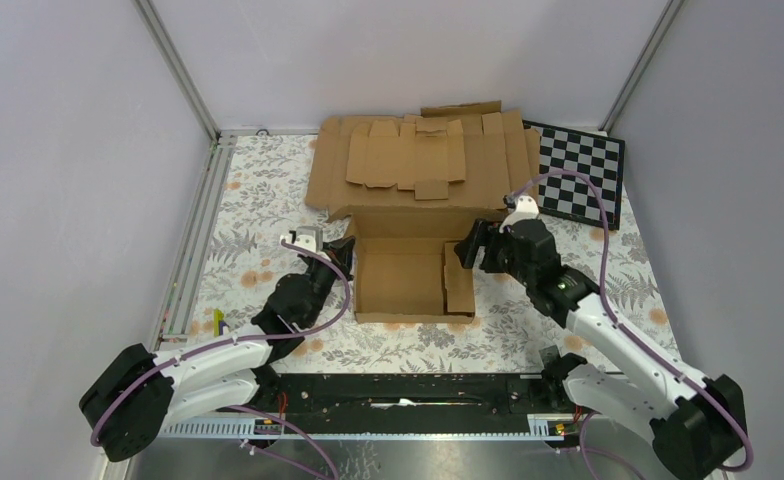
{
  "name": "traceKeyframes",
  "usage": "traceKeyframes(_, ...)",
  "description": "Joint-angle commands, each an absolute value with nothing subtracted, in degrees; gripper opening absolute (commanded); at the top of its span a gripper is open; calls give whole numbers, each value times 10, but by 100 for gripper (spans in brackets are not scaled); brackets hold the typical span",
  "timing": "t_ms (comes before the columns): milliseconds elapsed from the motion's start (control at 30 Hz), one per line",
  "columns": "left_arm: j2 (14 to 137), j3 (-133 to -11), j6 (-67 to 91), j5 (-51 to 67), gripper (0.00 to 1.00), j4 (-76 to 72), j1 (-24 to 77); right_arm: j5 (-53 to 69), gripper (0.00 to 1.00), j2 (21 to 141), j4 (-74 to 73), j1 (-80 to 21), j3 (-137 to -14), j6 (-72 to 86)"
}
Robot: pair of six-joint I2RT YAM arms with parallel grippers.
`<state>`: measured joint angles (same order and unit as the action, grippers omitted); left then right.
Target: Fold the paper box
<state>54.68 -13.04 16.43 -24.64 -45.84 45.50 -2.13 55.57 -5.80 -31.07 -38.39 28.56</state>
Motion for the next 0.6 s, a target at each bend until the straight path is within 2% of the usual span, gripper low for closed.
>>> traceKeyframes(0,543,-150,163,-246,0,-424,457,-90,84,490,-56,-310,-338,183)
traceKeyframes(200,544,-158,163,-250,0,-417,457,-166,96,410,52,-309,-249,160)
traceKeyframes(367,550,-175,167,-257,0,-397,457,-173,99,455,69,-302,-288,156)
traceKeyframes(567,554,-185,175,-261,0,-381,457,-124,100,463,194,-273,-258,164)
